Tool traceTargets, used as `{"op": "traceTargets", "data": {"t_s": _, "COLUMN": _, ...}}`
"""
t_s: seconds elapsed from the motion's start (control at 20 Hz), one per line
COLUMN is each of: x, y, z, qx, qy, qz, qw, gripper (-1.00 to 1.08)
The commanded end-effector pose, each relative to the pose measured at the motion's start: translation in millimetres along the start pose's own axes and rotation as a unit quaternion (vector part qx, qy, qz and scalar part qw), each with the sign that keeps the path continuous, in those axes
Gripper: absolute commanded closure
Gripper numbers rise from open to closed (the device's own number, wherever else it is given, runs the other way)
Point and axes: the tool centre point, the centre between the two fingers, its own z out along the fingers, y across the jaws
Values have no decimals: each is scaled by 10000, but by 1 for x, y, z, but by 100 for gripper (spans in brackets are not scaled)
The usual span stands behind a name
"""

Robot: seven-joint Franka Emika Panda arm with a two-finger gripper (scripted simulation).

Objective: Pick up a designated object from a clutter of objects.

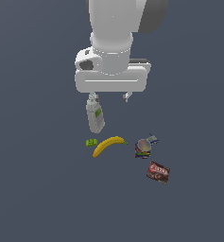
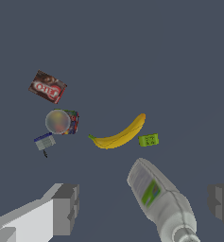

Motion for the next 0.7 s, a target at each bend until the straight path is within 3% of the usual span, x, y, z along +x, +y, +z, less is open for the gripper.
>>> {"op": "traceTargets", "data": {"t_s": 0.0, "x": 0, "y": 0, "z": 0, "qx": 0, "qy": 0, "qz": 0, "qw": 10000, "gripper": -92}}
{"op": "traceTargets", "data": {"t_s": 0.65, "x": 9, "y": 14, "z": -12, "qx": -145, "qy": 188, "qz": -108, "qw": 9997, "gripper": -92}}
